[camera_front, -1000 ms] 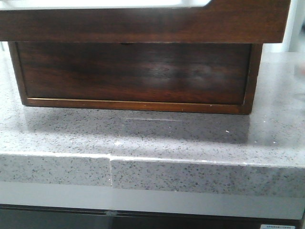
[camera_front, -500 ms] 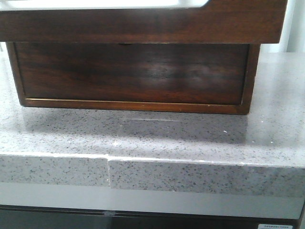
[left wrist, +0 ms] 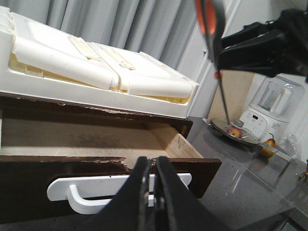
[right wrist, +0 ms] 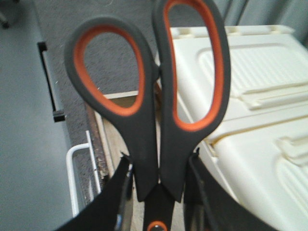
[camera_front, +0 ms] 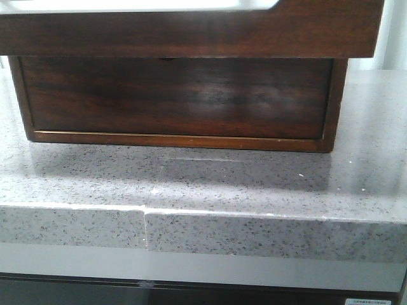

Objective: Put scissors in drawer with both arms
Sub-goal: 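Carry the scissors over the open drawer and lower them inside, then release the scissors in the drawer and lift the right gripper away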

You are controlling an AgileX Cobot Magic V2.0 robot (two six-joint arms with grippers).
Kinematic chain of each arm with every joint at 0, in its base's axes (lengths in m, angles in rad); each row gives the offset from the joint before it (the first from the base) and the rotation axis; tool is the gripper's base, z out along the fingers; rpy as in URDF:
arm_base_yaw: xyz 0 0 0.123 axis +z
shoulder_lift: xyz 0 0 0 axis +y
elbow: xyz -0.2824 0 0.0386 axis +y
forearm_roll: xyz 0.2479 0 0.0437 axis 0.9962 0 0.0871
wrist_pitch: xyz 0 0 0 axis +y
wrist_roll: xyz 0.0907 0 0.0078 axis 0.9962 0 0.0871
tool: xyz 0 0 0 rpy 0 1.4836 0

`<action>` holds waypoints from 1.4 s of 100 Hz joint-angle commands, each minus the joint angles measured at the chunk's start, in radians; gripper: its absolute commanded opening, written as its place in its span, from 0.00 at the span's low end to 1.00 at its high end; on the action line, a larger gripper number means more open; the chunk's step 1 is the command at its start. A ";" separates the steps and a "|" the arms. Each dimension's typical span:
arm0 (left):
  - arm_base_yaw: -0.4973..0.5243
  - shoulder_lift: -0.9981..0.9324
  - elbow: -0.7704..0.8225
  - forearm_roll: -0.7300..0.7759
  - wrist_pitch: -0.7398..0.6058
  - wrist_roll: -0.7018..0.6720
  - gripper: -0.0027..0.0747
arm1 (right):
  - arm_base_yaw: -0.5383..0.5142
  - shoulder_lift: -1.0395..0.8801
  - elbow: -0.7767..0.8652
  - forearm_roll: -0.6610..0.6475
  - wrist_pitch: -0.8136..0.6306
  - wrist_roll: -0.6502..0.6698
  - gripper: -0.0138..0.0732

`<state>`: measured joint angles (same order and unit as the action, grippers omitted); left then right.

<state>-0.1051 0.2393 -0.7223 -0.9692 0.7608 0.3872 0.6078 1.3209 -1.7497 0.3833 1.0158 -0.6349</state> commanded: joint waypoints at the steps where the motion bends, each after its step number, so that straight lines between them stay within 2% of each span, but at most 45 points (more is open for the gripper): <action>1: -0.002 0.015 -0.029 -0.055 -0.046 0.004 0.01 | 0.044 0.028 -0.025 -0.010 -0.061 -0.050 0.08; 29: -0.002 0.015 -0.029 -0.057 -0.042 0.004 0.01 | 0.068 0.160 -0.025 -0.143 -0.012 -0.050 0.08; 74: -0.002 0.015 -0.029 -0.057 -0.042 0.004 0.01 | 0.068 0.254 -0.025 -0.181 -0.009 -0.050 0.10; 78: -0.002 0.015 -0.029 -0.057 -0.042 0.004 0.01 | 0.068 0.255 -0.025 -0.181 -0.012 -0.050 0.13; 83: -0.002 0.015 -0.029 -0.055 -0.042 0.004 0.01 | 0.068 0.258 -0.025 -0.181 -0.016 -0.050 0.22; 89: -0.002 0.015 -0.029 -0.055 -0.042 0.004 0.01 | 0.068 0.258 -0.025 -0.181 -0.021 -0.042 0.35; 91: -0.002 0.015 -0.029 -0.055 -0.042 0.004 0.01 | 0.068 0.258 -0.025 -0.181 -0.026 -0.032 0.43; 92: -0.002 0.015 -0.029 -0.055 -0.042 0.004 0.01 | 0.068 0.258 -0.025 -0.181 -0.026 -0.030 0.43; 98: -0.002 0.015 -0.029 -0.055 -0.041 0.004 0.01 | 0.068 0.258 -0.025 -0.181 -0.048 -0.019 0.60; 104: -0.002 0.015 -0.029 -0.043 -0.035 0.005 0.01 | 0.068 0.253 -0.027 -0.181 -0.058 -0.018 0.69; 108: -0.002 0.015 -0.029 -0.034 -0.028 0.005 0.01 | 0.068 0.245 -0.027 -0.181 -0.062 -0.017 0.71; 119: -0.002 0.015 -0.029 -0.002 0.009 0.005 0.01 | 0.068 0.215 -0.027 -0.159 -0.055 -0.010 0.64; 127: -0.007 0.015 -0.029 0.024 0.032 0.005 0.01 | 0.068 0.180 -0.027 -0.102 -0.024 0.010 0.46; 128: -0.009 0.015 -0.029 0.029 0.035 0.005 0.01 | 0.068 0.169 -0.027 -0.091 -0.009 0.010 0.40; 129: -0.008 0.015 -0.029 0.032 0.038 0.005 0.01 | 0.068 0.169 -0.027 -0.086 -0.009 0.010 0.40; 135: -0.021 0.015 -0.029 0.062 0.049 0.007 0.01 | 0.068 0.130 -0.027 -0.039 0.047 0.019 0.19; 140: -0.029 0.017 -0.029 0.086 0.061 0.007 0.01 | 0.068 0.099 -0.023 -0.013 0.091 0.031 0.08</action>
<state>-0.1160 0.2393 -0.7223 -0.8844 0.8497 0.3929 0.6796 1.5158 -1.7497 0.2938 1.0797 -0.6244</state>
